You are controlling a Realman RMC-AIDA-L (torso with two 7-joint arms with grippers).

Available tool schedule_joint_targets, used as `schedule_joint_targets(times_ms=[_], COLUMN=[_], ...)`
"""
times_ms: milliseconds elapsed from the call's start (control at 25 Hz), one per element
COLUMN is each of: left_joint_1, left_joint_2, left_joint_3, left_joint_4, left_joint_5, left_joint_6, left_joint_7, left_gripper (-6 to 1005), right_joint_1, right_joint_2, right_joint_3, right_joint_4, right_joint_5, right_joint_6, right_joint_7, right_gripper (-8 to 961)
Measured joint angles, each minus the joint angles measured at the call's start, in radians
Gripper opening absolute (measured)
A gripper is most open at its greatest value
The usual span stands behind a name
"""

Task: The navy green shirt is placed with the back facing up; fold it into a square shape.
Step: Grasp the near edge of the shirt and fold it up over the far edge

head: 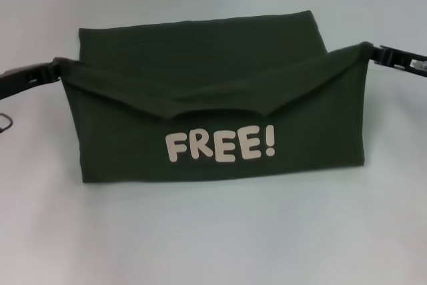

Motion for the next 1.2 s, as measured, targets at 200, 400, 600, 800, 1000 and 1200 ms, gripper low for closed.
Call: schedule_joint_targets(times_ms=[200,400,600,800,1000,1200], left_joint_1=[-0.037,-0.067,-0.075,-0.069,-0.060,-0.057], left_joint_2=[-0.032,-0.053,-0.076,-0.082,-0.082,-0.082], left_joint_3=[0.003,0.002,0.002,0.002,0.004,0.005], left_joint_4=[-0.019,-0.077,-0.123,-0.149,-0.152,-0.147], left_joint_5=[-0.037,-0.111,-0.191,-0.227,-0.230,-0.226], left_joint_6=[-0.088,-0.205,-0.295,-0.331,-0.331,-0.325], left_joint_7=[0.094,0.237,0.379,0.451,0.475,0.474], left_gripper=[28,29,33,38,43,48], right_joint_1=[0.022,0.031,0.032,0.030,0.027,0.025], right_joint_2=[0.013,0.020,0.037,0.056,0.066,0.070], right_joint_3=[-0.067,-0.085,-0.093,-0.093,-0.095,-0.110], right_joint_4=[0.018,0.078,0.128,0.143,0.145,0.146], right_joint_5=[0.056,0.145,0.199,0.215,0.215,0.215], right_joint_6=[0.127,0.215,0.297,0.328,0.346,0.344], right_joint_7=[-0.014,-0.103,-0.176,-0.221,-0.226,-0.226], right_gripper=[47,49,50,51,53,54])
